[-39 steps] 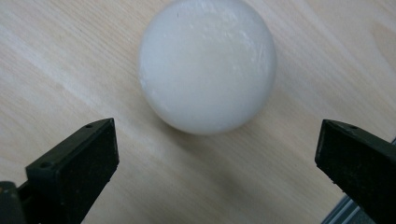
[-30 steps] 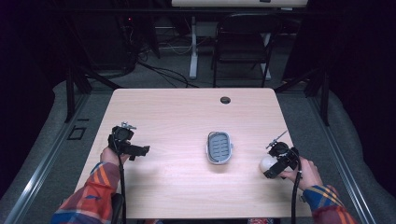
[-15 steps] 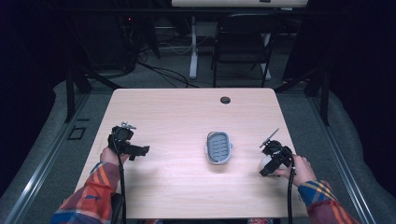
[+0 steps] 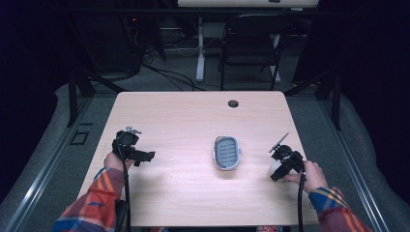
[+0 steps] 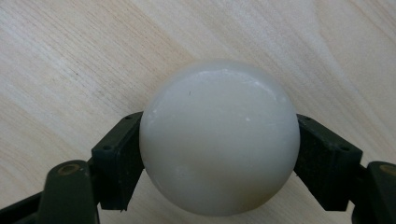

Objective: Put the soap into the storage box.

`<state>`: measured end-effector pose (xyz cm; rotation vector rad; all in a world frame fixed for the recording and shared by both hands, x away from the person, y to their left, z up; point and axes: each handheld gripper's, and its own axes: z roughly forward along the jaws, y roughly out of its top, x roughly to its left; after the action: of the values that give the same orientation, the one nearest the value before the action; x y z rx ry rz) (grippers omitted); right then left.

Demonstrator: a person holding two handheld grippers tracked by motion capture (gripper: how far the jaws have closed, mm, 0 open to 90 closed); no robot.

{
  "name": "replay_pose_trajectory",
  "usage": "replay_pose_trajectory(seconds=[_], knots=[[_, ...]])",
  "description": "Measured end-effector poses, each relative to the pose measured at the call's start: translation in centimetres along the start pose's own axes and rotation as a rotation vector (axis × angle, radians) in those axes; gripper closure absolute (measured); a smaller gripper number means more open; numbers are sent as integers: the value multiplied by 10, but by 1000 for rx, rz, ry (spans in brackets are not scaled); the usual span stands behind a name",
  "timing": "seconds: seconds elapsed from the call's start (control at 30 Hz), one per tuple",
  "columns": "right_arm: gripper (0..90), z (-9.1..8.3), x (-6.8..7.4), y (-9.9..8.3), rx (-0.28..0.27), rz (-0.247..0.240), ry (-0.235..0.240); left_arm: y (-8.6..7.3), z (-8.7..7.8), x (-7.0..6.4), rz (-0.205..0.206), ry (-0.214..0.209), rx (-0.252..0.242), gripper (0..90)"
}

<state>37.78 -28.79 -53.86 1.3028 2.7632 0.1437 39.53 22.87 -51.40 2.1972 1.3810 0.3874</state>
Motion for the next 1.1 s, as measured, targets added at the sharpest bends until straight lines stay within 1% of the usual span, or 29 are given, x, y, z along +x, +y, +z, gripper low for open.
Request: replay_pose_trajectory(seconds=[0.03,0.1,0.13,0.17,0.2,0.23,0.27,0.3,0.33,0.37,0.4,0.43,0.47,0.5,0.53,0.57,0.63,0.77,0.8,0.83,0.9,0.93,0.97,1.0,1.03,1.07,1.1], knots=[[236,3,2,-1,-38,27,8,0,0,0,-2,-2,1,0],[237,2,1,1,3,-2,-7,0,-1,-1,3,-1,-1,0],[238,2,2,2,13,-9,-10,-1,-2,-1,1,0,-3,0],[238,2,2,2,13,-9,-10,-1,-2,-2,1,1,-4,0],[238,4,3,2,-4,-9,-15,-1,-1,-1,1,0,0,0],[238,4,3,2,-4,-9,-15,-1,-1,-1,1,0,0,0],[238,3,2,3,21,-25,-20,-1,-1,-1,0,0,2,0],[239,4,3,3,6,-9,-13,-1,0,-1,-1,-1,4,0],[238,5,3,6,29,-24,-18,0,0,-1,5,-2,9,0],[238,5,3,6,29,-24,-18,0,0,-1,5,-2,9,0],[238,4,4,10,57,-35,-22,0,0,-2,6,-1,10,0],[238,4,4,10,57,-35,-22,0,0,-2,6,-1,10,0],[239,9,6,9,16,-5,-16,0,1,-2,8,-2,9,0],[239,9,6,9,16,-5,-16,0,1,-2,8,-2,9,1],[238,6,5,11,50,-31,-26,0,1,-1,7,-4,11,1],[239,5,4,12,71,-46,-27,0,1,-1,4,-3,13,0],[241,5,3,13,78,-38,-19,0,2,-1,6,-8,15,0],[242,5,4,12,73,-41,-20,0,2,-1,9,-8,16,0],[243,4,4,13,87,-38,-8,0,2,-1,8,-8,16,0],[243,4,4,13,87,-38,-8,0,2,-1,8,-9,16,0],[243,1,4,13,79,-39,-9,0,2,-1,10,-9,16,1],[243,1,4,13,65,-33,-13,0,2,-1,10,-10,17,0],[243,1,5,12,43,-17,-7,0,2,-2,9,-11,16,1],[243,0,5,12,40,-21,-11,0,2,-2,7,-10,14,1],[243,-2,4,13,68,-40,-14,0,2,-2,8,-10,14,1],[243,-3,4,13,76,-47,-20,-1,2,-2,10,-12,13,1],[243,-4,4,13,67,-47,-21,-1,2,-2,11,-13,14,1]])
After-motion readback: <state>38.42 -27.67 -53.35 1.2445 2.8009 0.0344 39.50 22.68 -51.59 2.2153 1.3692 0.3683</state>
